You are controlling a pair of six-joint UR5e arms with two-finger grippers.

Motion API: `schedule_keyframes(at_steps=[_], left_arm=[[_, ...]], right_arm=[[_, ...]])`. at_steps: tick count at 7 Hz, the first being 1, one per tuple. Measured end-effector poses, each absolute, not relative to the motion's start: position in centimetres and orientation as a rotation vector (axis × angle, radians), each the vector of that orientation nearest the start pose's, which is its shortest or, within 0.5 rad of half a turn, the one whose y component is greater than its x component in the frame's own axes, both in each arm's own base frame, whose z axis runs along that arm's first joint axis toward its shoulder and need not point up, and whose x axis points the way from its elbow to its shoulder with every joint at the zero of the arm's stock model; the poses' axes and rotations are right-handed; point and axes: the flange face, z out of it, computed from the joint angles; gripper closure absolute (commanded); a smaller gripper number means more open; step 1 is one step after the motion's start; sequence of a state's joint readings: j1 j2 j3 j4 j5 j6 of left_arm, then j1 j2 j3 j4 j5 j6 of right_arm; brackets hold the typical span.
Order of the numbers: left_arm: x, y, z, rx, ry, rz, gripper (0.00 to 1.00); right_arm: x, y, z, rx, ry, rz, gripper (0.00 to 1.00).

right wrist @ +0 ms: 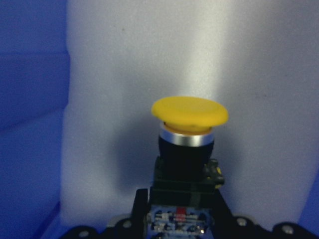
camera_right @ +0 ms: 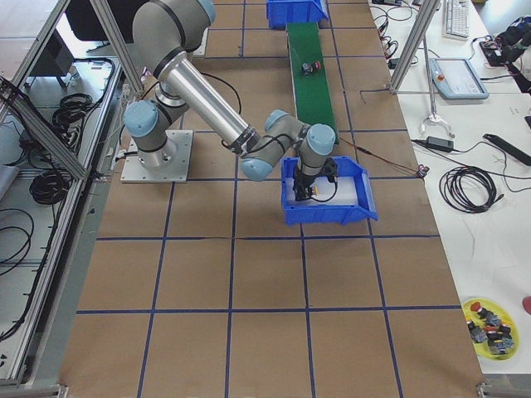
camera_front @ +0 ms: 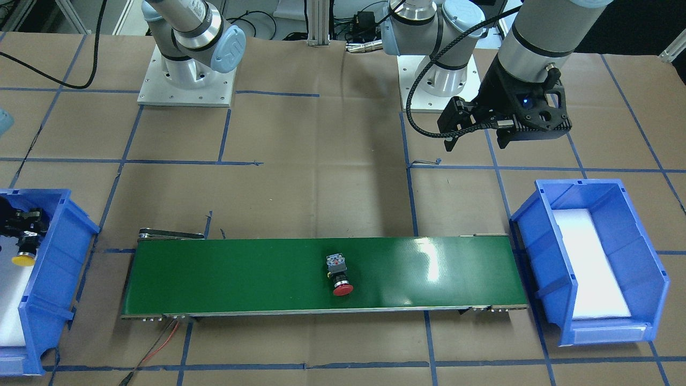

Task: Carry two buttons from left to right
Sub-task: 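Carry the yellow button into the empty blue bin with the right gripper, then open the right gripper to release the yellow button in the bin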

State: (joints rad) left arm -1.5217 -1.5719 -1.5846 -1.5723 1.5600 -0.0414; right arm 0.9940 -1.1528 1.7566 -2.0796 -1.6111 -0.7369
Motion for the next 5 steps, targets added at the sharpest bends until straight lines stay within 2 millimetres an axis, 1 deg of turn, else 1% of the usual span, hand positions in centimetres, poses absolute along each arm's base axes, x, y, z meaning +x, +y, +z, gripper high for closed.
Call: schedule_keyframes(at_steps=[1, 2, 3, 4, 5], left_arm=[[-11.0, -49.7, 48.1, -0.143, 3.149, 0.025, 0.00], [-11.0, -49.6, 48.1, -0.143, 3.149, 0.024, 0.00], [-11.0, -49.6, 48.1, -0.143, 3.149, 0.024, 0.00], [-11.0, -49.6, 48.1, -0.143, 3.149, 0.024, 0.00], [-11.1, -49.6, 48.1, -0.141, 3.149, 0.024, 0.00]], right_arm=[[-21.1, -56.3, 22.2, -0.249, 3.100, 0.142, 0.10], [-21.2, -56.7, 23.0, -0.243, 3.103, 0.115, 0.10], [-21.4, -57.6, 25.0, -0.236, 3.118, 0.060, 0.10], [-21.2, -58.6, 28.3, -0.240, 3.140, 0.003, 0.00], [-20.3, -59.0, 32.1, -0.218, 3.152, -0.026, 0.00]])
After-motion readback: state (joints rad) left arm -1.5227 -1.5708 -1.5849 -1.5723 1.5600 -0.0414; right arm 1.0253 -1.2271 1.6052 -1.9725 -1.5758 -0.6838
